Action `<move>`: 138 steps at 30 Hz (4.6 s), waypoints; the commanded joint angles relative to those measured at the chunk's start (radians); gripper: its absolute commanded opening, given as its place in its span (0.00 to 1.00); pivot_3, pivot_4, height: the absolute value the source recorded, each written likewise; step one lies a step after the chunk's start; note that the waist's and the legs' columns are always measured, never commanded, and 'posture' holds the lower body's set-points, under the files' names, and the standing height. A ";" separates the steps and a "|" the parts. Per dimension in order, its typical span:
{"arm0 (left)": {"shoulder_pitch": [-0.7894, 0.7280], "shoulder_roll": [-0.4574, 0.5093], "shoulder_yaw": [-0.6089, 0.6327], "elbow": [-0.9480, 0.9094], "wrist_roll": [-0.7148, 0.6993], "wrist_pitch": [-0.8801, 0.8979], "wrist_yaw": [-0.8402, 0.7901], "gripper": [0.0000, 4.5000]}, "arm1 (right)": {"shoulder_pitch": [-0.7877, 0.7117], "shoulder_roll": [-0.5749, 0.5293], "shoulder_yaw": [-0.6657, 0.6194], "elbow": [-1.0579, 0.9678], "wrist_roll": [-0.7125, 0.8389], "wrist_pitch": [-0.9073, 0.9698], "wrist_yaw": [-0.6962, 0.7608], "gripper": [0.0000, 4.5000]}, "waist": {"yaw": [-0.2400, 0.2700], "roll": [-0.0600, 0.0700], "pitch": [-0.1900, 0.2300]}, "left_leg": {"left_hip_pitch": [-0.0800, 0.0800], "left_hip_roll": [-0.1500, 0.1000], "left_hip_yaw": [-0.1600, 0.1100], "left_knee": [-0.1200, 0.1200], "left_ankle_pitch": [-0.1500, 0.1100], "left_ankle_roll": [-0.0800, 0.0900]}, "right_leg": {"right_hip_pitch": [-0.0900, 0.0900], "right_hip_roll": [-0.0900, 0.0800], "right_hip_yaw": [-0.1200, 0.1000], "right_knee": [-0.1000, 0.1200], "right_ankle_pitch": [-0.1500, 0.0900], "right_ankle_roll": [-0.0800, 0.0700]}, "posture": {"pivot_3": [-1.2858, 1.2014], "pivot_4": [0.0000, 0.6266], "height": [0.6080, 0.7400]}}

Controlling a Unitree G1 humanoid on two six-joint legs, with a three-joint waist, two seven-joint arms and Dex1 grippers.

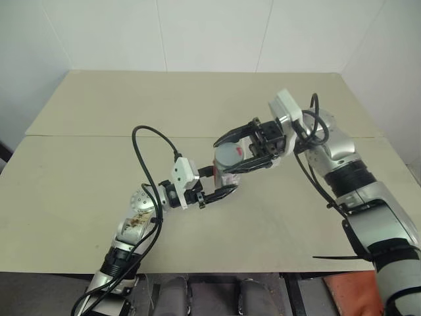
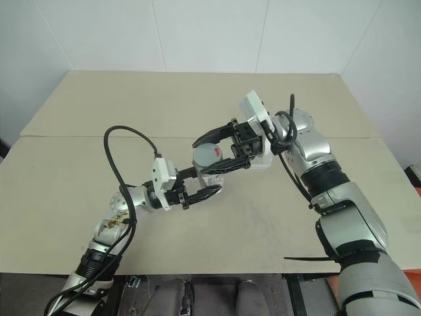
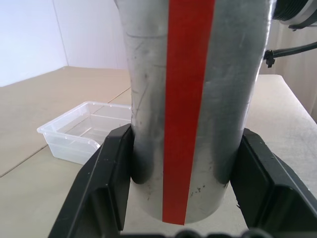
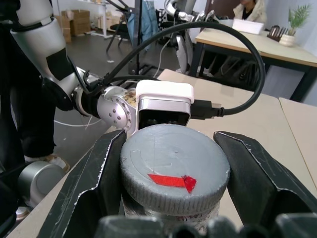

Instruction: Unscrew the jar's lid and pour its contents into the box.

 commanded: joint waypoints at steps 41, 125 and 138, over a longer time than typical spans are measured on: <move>-0.029 -0.026 -0.038 0.017 0.005 -0.031 -0.024 0.55 | 0.218 0.032 -0.361 -0.343 -0.135 0.122 -0.045 0.99 | 0.003 0.000 0.000 | -0.001 0.000 0.000 0.000 0.000 0.000 | 0.000 0.000 0.000 0.000 0.000 0.000 | 0.52 0.24 1.00; -0.021 -0.034 -0.026 0.033 0.024 -0.061 -0.031 0.55 | 0.226 0.097 -0.459 -0.320 -0.330 0.139 -0.059 0.99 | 0.003 0.000 0.000 | 0.000 -0.001 0.000 0.000 0.000 0.000 | 0.000 0.000 0.000 0.000 0.000 0.000 | 0.52 0.24 1.00; -0.027 -0.032 -0.028 0.041 0.022 -0.062 -0.038 0.55 | 0.252 0.037 -0.500 -0.304 -0.330 0.120 -0.060 0.99 | 0.003 0.000 0.000 | 0.000 -0.001 0.000 0.000 0.000 0.000 | 0.000 0.000 0.000 0.000 0.000 0.000 | 0.52 0.24 1.00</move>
